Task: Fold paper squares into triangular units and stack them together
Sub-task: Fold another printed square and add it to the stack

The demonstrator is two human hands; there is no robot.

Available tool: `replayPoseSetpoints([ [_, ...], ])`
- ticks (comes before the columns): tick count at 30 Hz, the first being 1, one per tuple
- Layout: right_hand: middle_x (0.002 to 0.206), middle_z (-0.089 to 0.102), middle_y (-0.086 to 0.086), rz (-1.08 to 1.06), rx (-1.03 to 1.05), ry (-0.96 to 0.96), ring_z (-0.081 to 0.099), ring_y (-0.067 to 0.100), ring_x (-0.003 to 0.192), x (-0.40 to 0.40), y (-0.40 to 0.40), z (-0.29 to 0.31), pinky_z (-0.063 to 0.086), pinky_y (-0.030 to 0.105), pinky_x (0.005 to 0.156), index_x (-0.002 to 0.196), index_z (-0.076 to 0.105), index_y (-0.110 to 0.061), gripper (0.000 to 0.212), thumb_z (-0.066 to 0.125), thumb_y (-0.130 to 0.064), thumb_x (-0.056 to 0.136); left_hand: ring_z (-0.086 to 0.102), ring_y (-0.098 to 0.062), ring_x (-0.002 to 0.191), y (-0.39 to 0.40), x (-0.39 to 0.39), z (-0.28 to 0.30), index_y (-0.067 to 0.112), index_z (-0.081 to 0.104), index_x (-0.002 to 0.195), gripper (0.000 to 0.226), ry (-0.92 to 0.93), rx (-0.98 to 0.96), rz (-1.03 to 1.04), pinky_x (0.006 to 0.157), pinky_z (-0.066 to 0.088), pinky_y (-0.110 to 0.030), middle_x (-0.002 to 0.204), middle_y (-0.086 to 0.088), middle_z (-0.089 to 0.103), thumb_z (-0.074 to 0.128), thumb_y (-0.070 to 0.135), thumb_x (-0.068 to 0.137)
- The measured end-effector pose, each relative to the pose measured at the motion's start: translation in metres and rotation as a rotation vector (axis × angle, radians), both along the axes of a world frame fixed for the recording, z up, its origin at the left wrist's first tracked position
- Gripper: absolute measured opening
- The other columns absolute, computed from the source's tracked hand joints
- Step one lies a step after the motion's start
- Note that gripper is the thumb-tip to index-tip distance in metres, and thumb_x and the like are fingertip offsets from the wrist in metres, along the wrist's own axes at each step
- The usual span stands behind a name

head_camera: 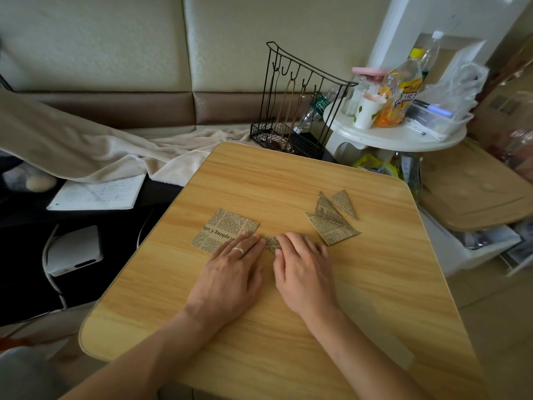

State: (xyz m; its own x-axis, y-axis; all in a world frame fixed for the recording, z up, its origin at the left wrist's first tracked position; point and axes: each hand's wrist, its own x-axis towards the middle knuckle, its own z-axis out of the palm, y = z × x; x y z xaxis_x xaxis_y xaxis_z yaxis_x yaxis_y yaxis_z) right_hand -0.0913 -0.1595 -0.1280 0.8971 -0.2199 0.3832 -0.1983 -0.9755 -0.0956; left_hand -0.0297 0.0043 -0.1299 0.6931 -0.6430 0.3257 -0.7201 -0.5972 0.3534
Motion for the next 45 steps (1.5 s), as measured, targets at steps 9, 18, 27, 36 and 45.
replayPoseSetpoints([
  [9,0.118,0.063,0.003,-0.187,-0.033,0.012,0.058,0.026,0.113,-0.002,0.004,0.003,0.042,0.045,0.094,0.119,0.068,-0.011,0.039,0.042,-0.034,0.101,0.031,-0.014,0.152,0.000,-0.001,0.002,0.019,0.050,0.151,0.055,0.004,0.030,-0.009,0.124,0.029,-0.038,0.156,0.001,0.049,0.045,0.036,0.098],
  [18,0.136,0.064,-0.002,0.141,0.050,-0.004,0.058,0.020,0.129,0.000,-0.002,0.003,0.044,0.040,0.107,0.131,0.069,-0.016,0.041,0.045,-0.029,0.100,0.059,-0.027,0.109,-0.002,-0.007,0.012,0.015,0.067,0.119,0.040,-0.117,0.063,-0.040,0.094,0.050,-0.043,0.111,-0.002,0.061,0.053,0.039,0.090],
  [27,0.113,0.069,-0.004,0.104,0.078,-0.093,0.064,0.021,0.104,-0.006,-0.003,0.005,0.050,0.041,0.093,0.109,0.073,-0.016,0.032,0.049,-0.020,0.089,0.062,-0.018,0.119,-0.001,-0.004,0.011,0.017,0.069,0.114,0.034,-0.089,-0.029,-0.109,0.104,0.043,-0.032,0.120,0.001,0.069,0.052,0.035,0.091],
  [36,0.114,0.073,-0.003,0.171,0.074,-0.096,0.066,0.019,0.114,-0.006,-0.003,0.006,0.050,0.039,0.095,0.108,0.075,-0.015,0.036,0.045,-0.017,0.088,0.053,-0.019,0.139,0.000,-0.001,0.006,0.013,0.068,0.134,0.045,-0.056,-0.023,-0.131,0.116,0.043,-0.042,0.141,-0.002,0.064,0.060,0.027,0.091],
  [45,0.153,0.047,0.003,0.020,-0.087,0.294,0.038,0.024,0.146,0.014,-0.008,0.019,0.030,0.045,0.118,0.150,0.046,-0.012,0.059,0.033,-0.039,0.100,0.056,-0.016,0.135,-0.003,0.001,-0.002,0.017,0.071,0.129,0.040,-0.113,-0.065,-0.122,0.112,0.046,-0.037,0.135,-0.001,0.068,0.059,0.030,0.094],
])
